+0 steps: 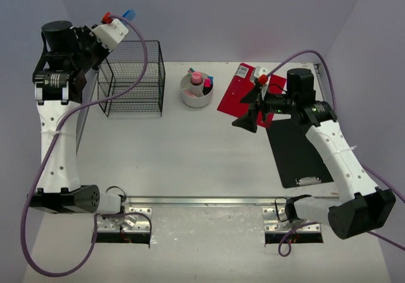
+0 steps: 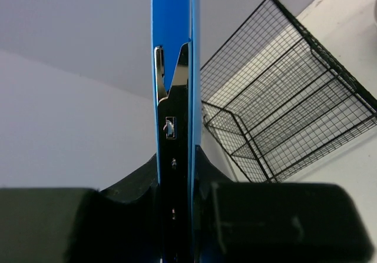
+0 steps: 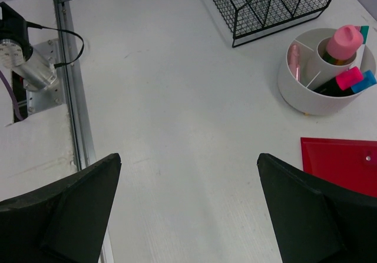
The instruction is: Organize the desk
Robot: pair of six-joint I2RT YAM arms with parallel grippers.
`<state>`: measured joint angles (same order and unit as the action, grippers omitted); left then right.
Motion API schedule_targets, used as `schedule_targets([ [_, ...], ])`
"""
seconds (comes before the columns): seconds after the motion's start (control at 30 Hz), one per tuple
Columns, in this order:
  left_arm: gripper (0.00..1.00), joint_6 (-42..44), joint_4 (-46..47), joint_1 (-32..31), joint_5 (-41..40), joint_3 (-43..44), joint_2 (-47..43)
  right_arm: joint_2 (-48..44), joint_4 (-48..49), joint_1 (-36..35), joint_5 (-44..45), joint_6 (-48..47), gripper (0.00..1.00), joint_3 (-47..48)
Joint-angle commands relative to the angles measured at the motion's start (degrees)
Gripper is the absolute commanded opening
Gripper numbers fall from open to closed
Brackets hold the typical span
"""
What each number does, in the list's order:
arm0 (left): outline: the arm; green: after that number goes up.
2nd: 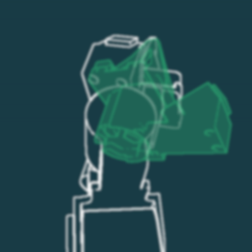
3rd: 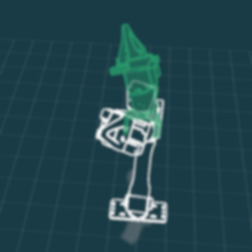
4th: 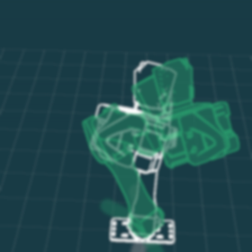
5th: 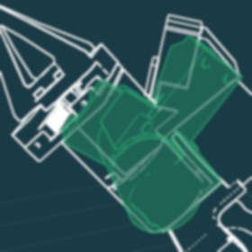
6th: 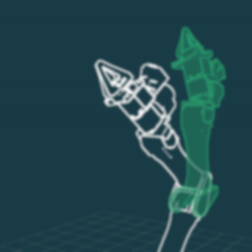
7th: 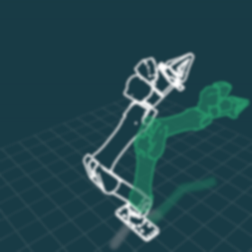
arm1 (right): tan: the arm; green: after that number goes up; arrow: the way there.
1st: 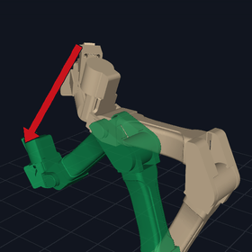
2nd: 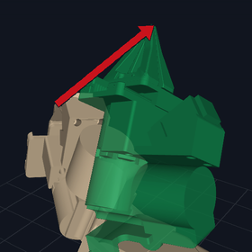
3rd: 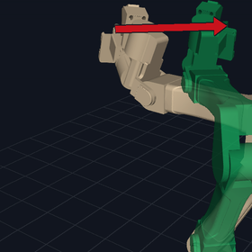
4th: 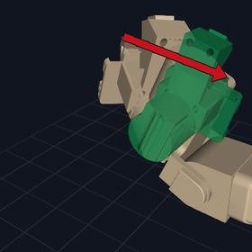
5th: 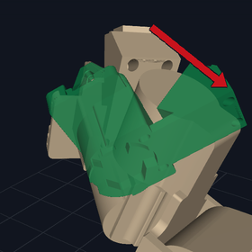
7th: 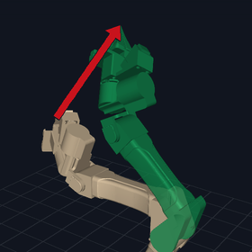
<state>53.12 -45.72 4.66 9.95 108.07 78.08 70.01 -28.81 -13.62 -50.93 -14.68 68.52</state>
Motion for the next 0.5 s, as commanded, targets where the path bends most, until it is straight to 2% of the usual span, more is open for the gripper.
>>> schedule_targets([
  [0.0, 0.0, 8.69, 2.57, 6.29, 21.07, 4.56, 2.28, -1.78, 1.03, 0.35, 0.39, -1.63, 0.99, -1.28],
  [0.2, 0.0, 15.51, 0.19, 13.29, 34.42, 6.96, 6.07, -1.81, 1.0, 0.35, 0.42, -1.9, 0.99, -2.01],
  [0.47, 0.0, 21.25, 0.58, 21.1, 47.04, 11.62, 11.1, -2.08, 0.59, 0.35, 0.64, -2.53, 0.99, -2.86],
])
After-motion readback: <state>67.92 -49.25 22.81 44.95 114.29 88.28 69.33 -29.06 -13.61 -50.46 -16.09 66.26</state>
